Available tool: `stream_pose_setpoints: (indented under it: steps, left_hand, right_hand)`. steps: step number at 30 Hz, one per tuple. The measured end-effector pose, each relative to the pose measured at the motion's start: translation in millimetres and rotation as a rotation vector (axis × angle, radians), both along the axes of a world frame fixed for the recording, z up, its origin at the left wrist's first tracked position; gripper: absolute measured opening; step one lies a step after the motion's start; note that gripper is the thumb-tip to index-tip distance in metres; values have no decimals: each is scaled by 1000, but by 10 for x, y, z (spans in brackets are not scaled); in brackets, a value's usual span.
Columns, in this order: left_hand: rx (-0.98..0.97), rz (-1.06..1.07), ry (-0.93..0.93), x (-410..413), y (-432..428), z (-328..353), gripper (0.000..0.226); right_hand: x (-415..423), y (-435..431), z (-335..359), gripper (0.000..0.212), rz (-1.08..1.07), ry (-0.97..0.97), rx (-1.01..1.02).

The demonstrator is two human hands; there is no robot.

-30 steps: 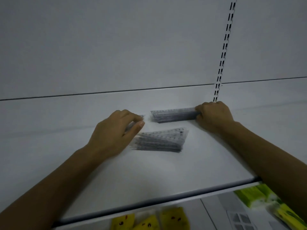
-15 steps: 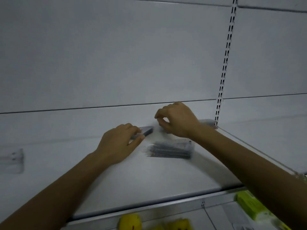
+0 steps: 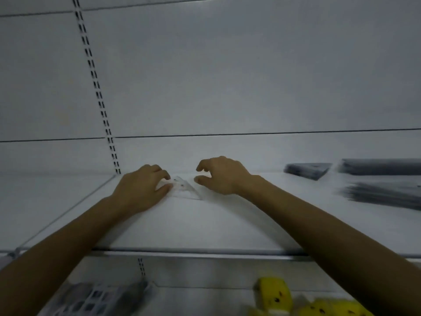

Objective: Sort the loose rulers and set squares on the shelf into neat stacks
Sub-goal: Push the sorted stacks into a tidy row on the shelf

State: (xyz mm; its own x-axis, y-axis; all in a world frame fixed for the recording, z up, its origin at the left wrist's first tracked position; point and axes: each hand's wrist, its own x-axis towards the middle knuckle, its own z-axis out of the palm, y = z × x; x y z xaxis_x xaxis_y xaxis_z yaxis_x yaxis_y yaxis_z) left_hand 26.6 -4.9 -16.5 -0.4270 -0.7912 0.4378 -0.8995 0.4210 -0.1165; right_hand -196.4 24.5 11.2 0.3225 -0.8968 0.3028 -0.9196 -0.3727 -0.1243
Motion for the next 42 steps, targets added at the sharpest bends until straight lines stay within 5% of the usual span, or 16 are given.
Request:
stream_pose_setpoints:
  steps: [4,6,10,21,26,31,35,38,42]
  left_hand:
    - [372,-9,149,363,-206,-150,92]
    - [502,-36,226,371,-250,-245,96]
    - [411,-91,278,379,-285,-249,60]
    - [160,-237,126,302,-136,-163,34]
    - [364,-230,53,378,81,-122,65]
    - [609,-275,47,491,781,-146,126]
    - [349,-332,-49,680,958,-264,102]
    - [-7,-516,19,776,994,-403,66]
    - [119,-586,116,817,933,-313,60]
  right_hand:
    - [397,-188,-346,66,-16,41,154]
    - [404,-226,-426,65,-35,-5,244]
    - [382,-227,-423,55,-103,-115,175]
    - [10,-168,-482,51,-349,-416,-86]
    - [-12,-337,-565,34,-379,-157,12]
    - [123,-68,-383,65,-395,83,164]
    - [213,297,-240,97,-261,196,265]
    - [210,817,-228,90,-129,161,281]
    - [58,1410,-367,111,-75,51,256]
